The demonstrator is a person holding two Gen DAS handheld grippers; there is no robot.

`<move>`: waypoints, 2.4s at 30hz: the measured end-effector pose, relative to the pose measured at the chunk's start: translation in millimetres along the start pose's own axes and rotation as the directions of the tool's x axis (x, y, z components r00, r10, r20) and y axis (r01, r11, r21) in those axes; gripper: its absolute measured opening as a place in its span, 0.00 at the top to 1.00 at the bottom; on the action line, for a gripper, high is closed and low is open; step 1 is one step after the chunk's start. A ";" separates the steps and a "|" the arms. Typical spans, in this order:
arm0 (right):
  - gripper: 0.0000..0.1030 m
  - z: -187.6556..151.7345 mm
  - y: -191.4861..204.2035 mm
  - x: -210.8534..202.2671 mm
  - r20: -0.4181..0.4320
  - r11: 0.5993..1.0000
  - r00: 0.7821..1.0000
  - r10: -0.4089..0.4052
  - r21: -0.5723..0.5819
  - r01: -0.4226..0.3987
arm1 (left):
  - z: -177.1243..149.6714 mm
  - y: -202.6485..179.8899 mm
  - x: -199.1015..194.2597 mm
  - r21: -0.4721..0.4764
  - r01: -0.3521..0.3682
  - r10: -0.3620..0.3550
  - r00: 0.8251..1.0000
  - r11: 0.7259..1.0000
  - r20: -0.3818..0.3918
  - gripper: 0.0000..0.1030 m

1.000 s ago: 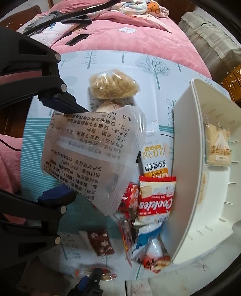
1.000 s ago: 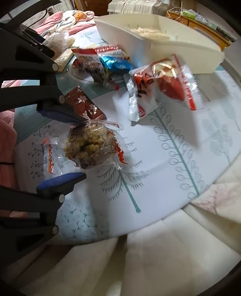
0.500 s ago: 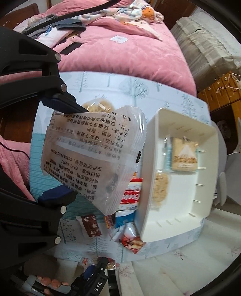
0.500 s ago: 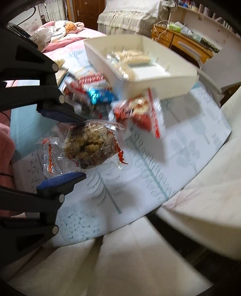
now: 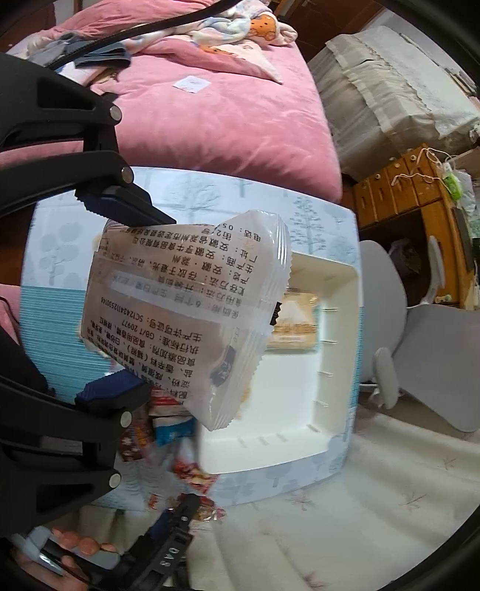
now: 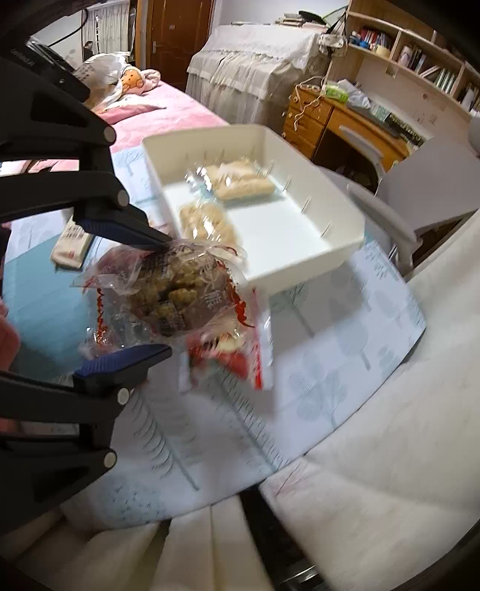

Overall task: Organize snacks
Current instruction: 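Carry both bags over the white tray and release them inside, then move both tools to the snacks beside the tray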

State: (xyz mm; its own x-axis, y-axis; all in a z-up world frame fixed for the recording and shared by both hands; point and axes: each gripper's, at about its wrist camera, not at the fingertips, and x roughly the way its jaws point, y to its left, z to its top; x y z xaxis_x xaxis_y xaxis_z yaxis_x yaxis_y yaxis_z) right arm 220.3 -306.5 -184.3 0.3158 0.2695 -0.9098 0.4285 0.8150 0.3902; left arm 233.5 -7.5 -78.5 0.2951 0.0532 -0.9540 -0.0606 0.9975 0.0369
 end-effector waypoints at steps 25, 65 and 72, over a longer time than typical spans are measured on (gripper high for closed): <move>0.39 20.0 35.7 35.6 0.076 0.992 0.989 0.123 -0.021 -0.122 | 57.7 -20.5 78.2 0.125 0.126 -0.132 0.990 0.984 0.046 0.16; 0.39 -44.5 -27.2 -9.0 -0.055 0.976 0.989 0.139 -0.160 -0.146 | -144.2 55.2 -14.5 -0.276 0.008 0.028 0.992 0.961 0.125 0.16; 0.39 -48.9 -41.3 17.6 -0.159 0.992 0.983 0.092 -0.073 -0.105 | -166.6 84.4 6.9 -0.355 0.000 0.029 0.997 0.935 0.077 0.16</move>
State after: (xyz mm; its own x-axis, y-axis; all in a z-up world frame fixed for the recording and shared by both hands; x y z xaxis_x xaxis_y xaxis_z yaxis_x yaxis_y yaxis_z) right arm 166.8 -310.3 -223.4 0.2153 0.4218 -0.8808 0.3300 0.8174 0.4721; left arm 71.6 69.2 -131.6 0.3658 0.0856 -0.9268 -0.3950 0.9159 -0.0713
